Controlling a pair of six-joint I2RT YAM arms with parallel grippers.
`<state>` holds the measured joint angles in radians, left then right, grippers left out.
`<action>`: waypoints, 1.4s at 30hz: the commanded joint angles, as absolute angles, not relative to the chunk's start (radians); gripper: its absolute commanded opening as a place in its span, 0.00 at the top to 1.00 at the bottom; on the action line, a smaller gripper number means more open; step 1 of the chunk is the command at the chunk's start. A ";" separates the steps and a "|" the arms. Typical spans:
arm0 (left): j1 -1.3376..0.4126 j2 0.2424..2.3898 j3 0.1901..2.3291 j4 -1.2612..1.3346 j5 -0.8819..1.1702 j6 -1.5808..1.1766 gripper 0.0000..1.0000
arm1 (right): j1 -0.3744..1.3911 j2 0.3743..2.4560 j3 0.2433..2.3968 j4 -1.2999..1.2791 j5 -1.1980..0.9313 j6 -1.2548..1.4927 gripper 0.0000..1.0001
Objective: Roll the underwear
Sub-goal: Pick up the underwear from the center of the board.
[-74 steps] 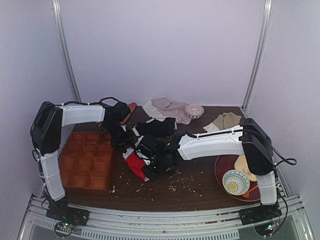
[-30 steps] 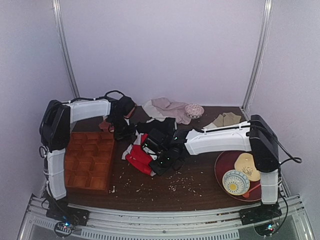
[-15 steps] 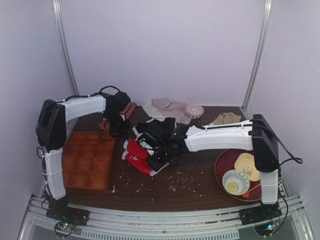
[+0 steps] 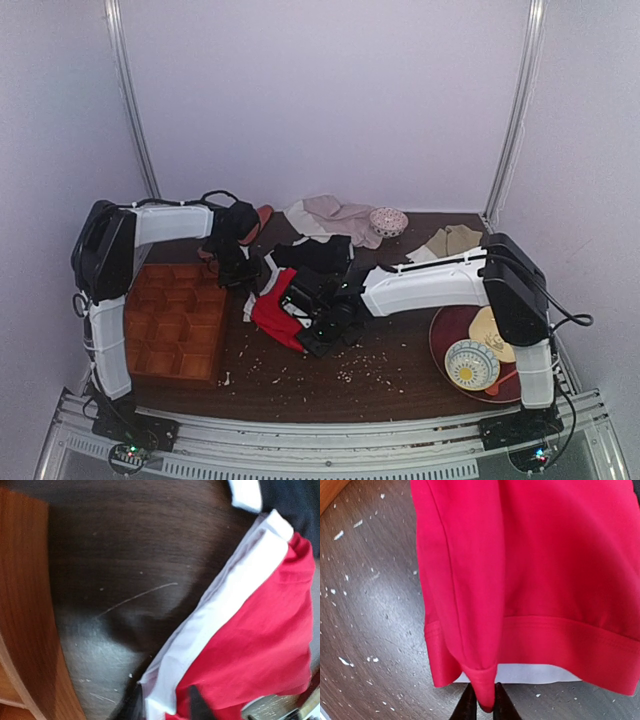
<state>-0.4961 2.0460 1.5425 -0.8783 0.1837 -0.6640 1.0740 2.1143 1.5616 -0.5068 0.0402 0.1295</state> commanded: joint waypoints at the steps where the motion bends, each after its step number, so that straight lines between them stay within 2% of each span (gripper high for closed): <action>1: -0.489 1.966 1.538 -0.858 0.218 -0.700 0.58 | 1.081 2.048 1.517 -0.496 0.026 0.146 0.84; 3: -0.489 1.942 1.532 -0.865 0.228 -0.715 0.51 | 1.080 2.028 1.507 -0.486 0.019 0.149 0.80; 7: -0.489 1.897 1.485 -0.852 0.262 -0.774 0.38 | 1.081 2.010 1.503 -0.481 0.018 0.154 0.79; 12: -0.492 1.849 1.389 -0.785 0.313 -0.853 0.36 | 1.081 1.981 1.483 -0.464 0.033 0.151 0.75; 15: -0.502 1.823 1.331 -0.750 0.342 -0.910 0.33 | 1.083 1.963 1.462 -0.448 0.046 0.144 0.69; 25: -0.524 1.820 1.227 -0.657 0.332 -1.062 0.23 | 1.086 1.952 1.454 -0.436 0.048 0.145 0.67; 29: -0.524 1.852 1.229 -0.657 0.290 -1.083 0.25 | 1.087 1.947 1.453 -0.437 0.049 0.147 0.68; 34: -0.524 1.887 1.228 -0.645 0.249 -1.105 0.39 | 1.086 1.939 1.447 -0.436 0.053 0.149 0.67; 39: -0.526 1.904 1.205 -0.634 0.230 -1.124 0.44 | 1.087 1.936 1.448 -0.437 0.058 0.146 0.67; 42: -0.525 1.919 1.196 -0.621 0.228 -1.126 0.52 | 1.087 1.939 1.451 -0.436 0.058 0.146 0.67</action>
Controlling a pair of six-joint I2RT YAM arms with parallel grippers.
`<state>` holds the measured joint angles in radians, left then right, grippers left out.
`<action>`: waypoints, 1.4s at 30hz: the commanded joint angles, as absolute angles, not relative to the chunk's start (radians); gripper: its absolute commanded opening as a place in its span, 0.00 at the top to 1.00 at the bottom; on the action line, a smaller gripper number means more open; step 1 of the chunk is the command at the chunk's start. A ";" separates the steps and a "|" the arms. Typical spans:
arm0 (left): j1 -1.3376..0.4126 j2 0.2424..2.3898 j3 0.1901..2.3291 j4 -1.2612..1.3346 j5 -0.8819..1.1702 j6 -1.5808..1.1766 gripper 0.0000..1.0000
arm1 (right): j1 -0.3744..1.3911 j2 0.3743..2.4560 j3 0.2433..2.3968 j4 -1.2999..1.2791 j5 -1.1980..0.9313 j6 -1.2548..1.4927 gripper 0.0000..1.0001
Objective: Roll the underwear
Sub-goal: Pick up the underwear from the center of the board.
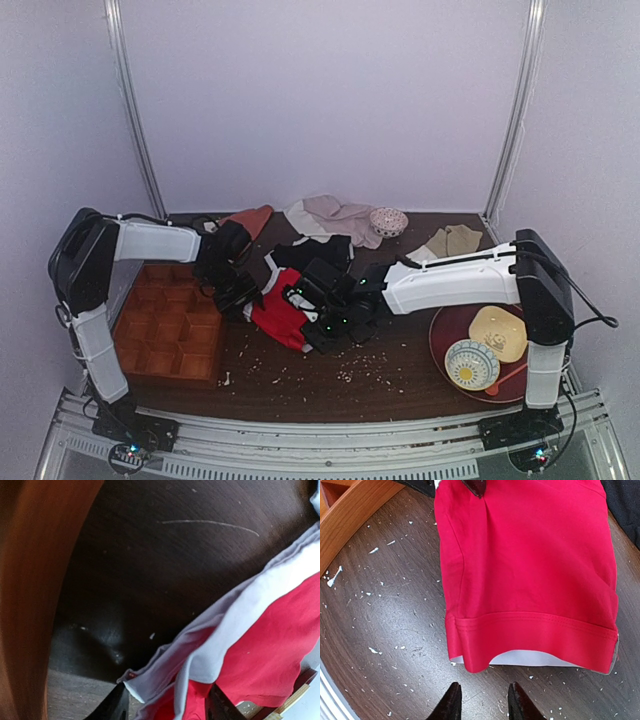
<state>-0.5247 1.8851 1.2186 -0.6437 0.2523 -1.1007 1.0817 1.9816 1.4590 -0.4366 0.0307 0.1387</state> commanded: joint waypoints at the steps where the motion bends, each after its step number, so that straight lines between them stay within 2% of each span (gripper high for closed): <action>1: -0.527 1.925 1.196 -0.619 0.227 -1.123 0.55 | 1.087 1.940 1.452 -0.436 0.059 0.146 0.67; 4: -0.529 1.940 1.197 -0.615 0.221 -1.114 0.69 | 1.088 1.945 1.460 -0.434 0.061 0.142 0.67; 6: -0.532 1.946 1.204 -0.615 0.220 -1.102 0.88 | 1.090 1.946 1.464 -0.429 0.067 0.135 0.67; 8: -0.532 1.948 1.211 -0.620 0.218 -1.091 0.98 | 1.093 1.949 1.470 -0.422 0.074 0.120 0.68; 12: -0.534 1.957 1.239 -0.643 0.218 -1.064 0.99 | 1.111 1.956 1.478 -0.382 0.121 0.075 0.66; 16: -0.534 1.959 1.241 -0.643 0.224 -1.062 0.99 | 1.122 1.976 1.482 -0.322 0.166 0.024 0.55; 21: -0.535 1.962 1.240 -0.642 0.231 -1.058 0.99 | 1.131 2.003 1.473 -0.259 0.165 -0.037 0.48; 36: -0.535 1.964 1.242 -0.643 0.251 -1.048 0.98 | 1.180 2.159 1.500 -0.210 0.246 -0.155 0.48; 40: -0.535 1.967 1.247 -0.646 0.253 -1.039 0.98 | 1.185 2.160 1.470 -0.198 0.264 -0.160 0.54; 42: -0.535 1.967 1.251 -0.647 0.253 -1.032 0.98 | 1.187 2.164 1.466 -0.201 0.268 -0.158 0.64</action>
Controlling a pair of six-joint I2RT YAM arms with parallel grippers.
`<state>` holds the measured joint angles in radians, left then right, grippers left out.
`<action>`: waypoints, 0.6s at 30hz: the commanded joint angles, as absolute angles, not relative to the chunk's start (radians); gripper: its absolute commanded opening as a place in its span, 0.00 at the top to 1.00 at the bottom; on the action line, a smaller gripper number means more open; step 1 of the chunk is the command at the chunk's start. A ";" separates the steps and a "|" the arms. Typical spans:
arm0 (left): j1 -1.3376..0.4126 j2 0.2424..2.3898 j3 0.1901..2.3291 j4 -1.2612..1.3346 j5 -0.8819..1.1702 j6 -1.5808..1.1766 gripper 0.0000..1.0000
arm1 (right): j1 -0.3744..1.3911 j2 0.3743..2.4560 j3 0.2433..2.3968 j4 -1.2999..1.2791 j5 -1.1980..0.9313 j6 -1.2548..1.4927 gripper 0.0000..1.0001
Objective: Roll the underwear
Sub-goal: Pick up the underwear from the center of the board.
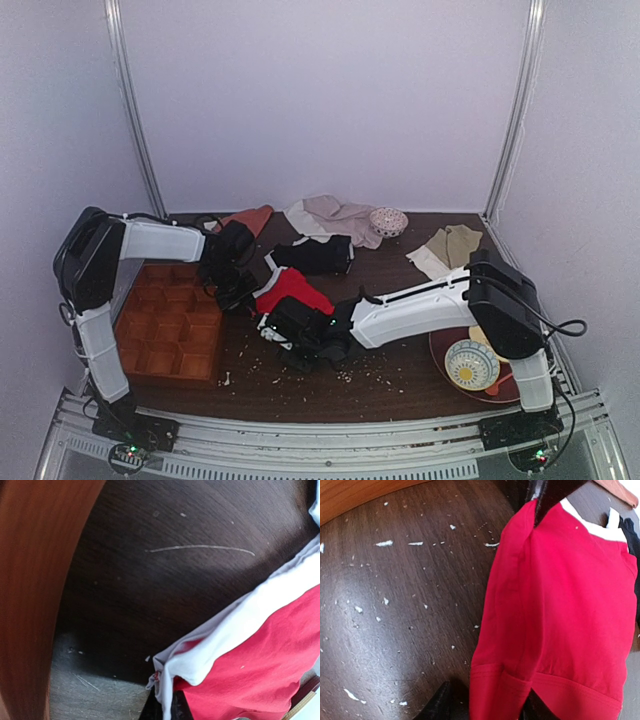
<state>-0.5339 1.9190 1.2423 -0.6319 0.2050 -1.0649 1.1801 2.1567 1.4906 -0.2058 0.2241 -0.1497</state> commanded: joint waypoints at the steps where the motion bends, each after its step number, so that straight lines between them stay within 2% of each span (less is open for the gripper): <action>1: -0.535 1.968 1.253 -0.649 0.253 -1.030 0.98 | 1.186 2.168 1.468 -0.202 0.273 -0.155 0.70; 7: -0.535 1.972 1.272 -0.664 0.255 -1.010 0.99 | 1.186 2.191 1.507 -0.236 0.268 -0.118 1.00; 18: -0.535 1.918 1.347 -0.755 0.240 -0.940 1.00 | 1.162 2.017 1.430 -0.225 0.081 0.079 1.00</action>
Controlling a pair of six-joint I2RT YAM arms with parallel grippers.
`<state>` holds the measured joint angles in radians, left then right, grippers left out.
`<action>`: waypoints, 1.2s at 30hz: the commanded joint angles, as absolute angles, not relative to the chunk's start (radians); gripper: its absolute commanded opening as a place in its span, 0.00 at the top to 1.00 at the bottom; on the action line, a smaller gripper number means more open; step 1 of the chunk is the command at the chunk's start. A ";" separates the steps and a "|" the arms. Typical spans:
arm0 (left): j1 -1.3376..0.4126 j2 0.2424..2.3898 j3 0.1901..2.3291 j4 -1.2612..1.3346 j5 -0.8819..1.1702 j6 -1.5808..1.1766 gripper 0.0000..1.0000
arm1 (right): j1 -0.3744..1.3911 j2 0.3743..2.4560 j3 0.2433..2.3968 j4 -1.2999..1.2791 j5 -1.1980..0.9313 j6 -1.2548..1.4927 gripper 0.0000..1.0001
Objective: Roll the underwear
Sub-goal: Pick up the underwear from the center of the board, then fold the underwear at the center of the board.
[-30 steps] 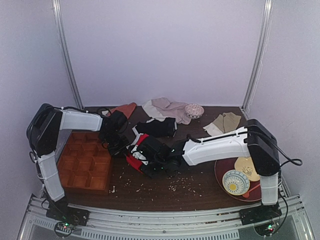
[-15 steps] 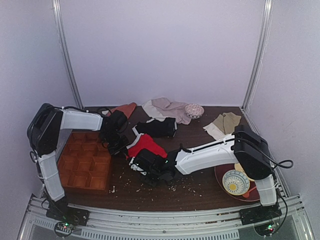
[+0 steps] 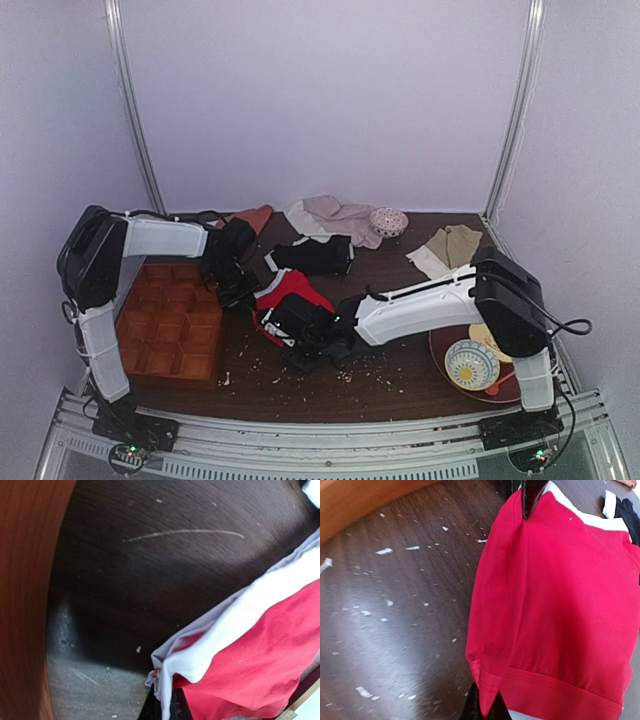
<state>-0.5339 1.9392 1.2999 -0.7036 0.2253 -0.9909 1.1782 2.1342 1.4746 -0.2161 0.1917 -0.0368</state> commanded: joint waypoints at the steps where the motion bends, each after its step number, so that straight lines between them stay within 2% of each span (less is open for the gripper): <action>1: -0.535 1.913 1.356 -0.768 0.239 -0.930 1.00 | 1.155 1.998 1.418 -0.220 0.057 0.102 1.00; 7: -0.537 1.878 1.390 -0.824 0.248 -0.896 1.00 | 1.123 1.900 1.319 -0.174 -0.061 0.209 1.00; 14: -0.553 1.895 1.504 -0.870 0.242 -0.878 1.00 | 1.087 1.819 1.189 -0.088 -0.102 0.311 1.00; 24: -0.597 2.066 1.795 -0.963 0.224 -0.832 1.00 | 1.081 1.759 1.068 -0.013 -0.071 0.399 1.00; 36: -0.625 2.202 1.957 -1.018 0.214 -0.826 1.00 | 1.015 1.722 0.958 0.055 -0.085 0.477 1.00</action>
<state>-0.6296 2.1807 1.8961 -1.0172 0.2630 -0.8406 1.0267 1.7557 0.9951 0.0593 -0.0643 0.4362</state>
